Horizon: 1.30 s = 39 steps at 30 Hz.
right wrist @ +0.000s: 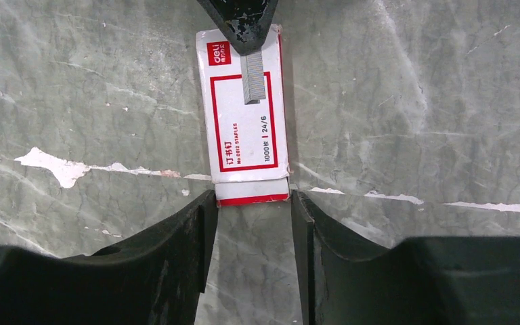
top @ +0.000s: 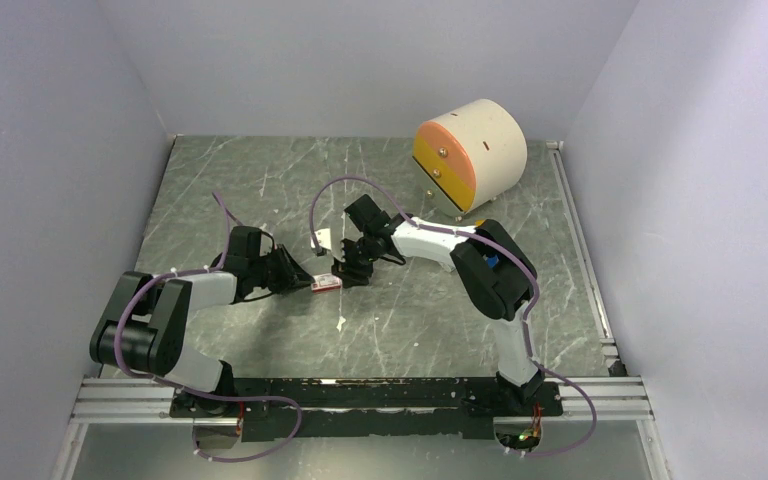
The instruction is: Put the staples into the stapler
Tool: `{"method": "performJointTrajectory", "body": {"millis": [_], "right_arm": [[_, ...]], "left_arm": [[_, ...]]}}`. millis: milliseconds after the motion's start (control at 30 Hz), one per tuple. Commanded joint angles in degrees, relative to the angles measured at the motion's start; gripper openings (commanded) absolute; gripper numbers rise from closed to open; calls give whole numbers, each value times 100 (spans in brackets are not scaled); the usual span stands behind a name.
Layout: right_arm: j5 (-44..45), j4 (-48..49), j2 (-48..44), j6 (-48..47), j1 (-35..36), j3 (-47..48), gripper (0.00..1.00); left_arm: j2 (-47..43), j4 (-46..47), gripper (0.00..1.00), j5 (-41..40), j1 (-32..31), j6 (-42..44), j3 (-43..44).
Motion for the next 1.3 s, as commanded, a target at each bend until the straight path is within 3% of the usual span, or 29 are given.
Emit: {"method": "performJointTrajectory", "body": {"millis": [0,67,167,367,533,600,933,1267], "right_arm": [[-27,22,32,-126,-12,-89,51],[-46,45,31,-142,8,-93,57],[-116,-17,67,-208,20,-44,59],[-64,-45,88,-215,27,-64,43],[10,222,4,-107,24,-215,42],[37,260,8,-85,27,-217,43],[63,287,2,-75,21,-233,43],[-10,376,-23,-31,29,-271,48]], "left_arm": [[-108,42,23,-73,30,96,26],[-109,50,22,-69,26,113,26],[-108,78,22,-27,30,115,26],[-160,54,22,5,30,151,79],[-172,170,36,197,30,101,50],[-240,152,37,168,28,98,-16],[-383,355,18,215,30,33,-193],[-162,333,24,215,30,78,-211]]}}
